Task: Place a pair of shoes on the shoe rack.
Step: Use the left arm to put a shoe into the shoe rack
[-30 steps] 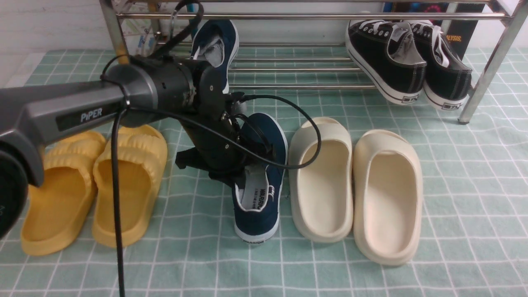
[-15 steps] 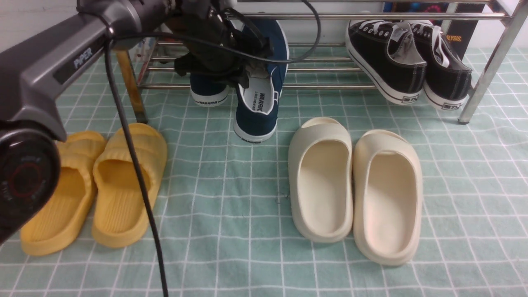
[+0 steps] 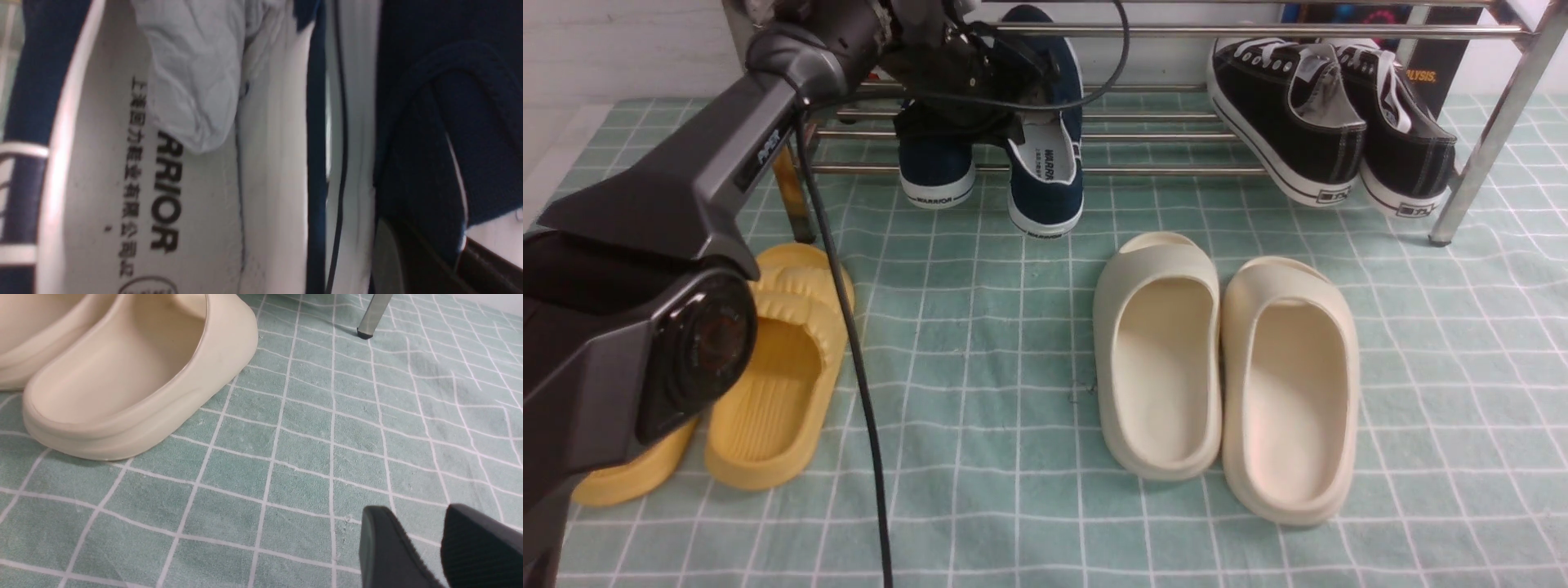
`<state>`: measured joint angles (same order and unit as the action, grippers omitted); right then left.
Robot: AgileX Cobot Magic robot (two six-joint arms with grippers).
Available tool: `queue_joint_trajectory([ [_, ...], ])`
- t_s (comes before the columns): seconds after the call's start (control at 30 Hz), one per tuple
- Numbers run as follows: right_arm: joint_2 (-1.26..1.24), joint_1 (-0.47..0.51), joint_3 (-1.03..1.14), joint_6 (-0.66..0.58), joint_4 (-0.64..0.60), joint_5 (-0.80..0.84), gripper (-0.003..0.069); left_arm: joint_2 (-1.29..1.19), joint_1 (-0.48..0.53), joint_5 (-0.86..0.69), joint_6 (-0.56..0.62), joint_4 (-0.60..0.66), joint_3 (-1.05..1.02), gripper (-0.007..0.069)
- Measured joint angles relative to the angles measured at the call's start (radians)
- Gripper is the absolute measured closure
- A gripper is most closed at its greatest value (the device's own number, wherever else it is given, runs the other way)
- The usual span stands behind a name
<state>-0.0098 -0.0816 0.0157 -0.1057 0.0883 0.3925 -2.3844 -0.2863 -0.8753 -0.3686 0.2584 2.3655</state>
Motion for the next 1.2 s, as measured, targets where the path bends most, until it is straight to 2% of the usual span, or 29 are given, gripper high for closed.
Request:
queue_joint_trajectory([
  [0.33,0.000,0.000,0.000,-0.002,0.000,0.000,0.0412,-0.015,-0.003,0.050,-0.015,-0.053,0.004,0.0624],
  [0.43,0.000,0.000,0.000,-0.003,0.000,0.000,0.0412,-0.015,-0.003,0.051,-0.017,-0.056,0.005,0.0594],
  [0.5,0.000,0.000,0.000,-0.003,0.000,0.000,0.0412,-0.016,-0.003,0.060,-0.021,-0.057,0.005,0.0551],
  [0.73,0.000,0.000,0.000,-0.003,0.000,0.000,0.0412,-0.018,-0.001,0.136,-0.019,-0.057,0.011,0.0298],
  [0.83,0.000,0.000,0.000,-0.003,0.000,0.000,0.0412,-0.012,-0.001,0.131,-0.025,-0.050,0.011,0.0237],
  [1.03,0.000,0.000,0.000,-0.003,0.000,0.000,0.0412,0.034,0.000,0.100,-0.024,-0.065,0.011,0.0236],
  [1.2,0.000,0.000,0.000,-0.003,0.000,0.000,0.0412,0.079,0.000,0.007,-0.001,-0.069,0.012,0.0319],
])
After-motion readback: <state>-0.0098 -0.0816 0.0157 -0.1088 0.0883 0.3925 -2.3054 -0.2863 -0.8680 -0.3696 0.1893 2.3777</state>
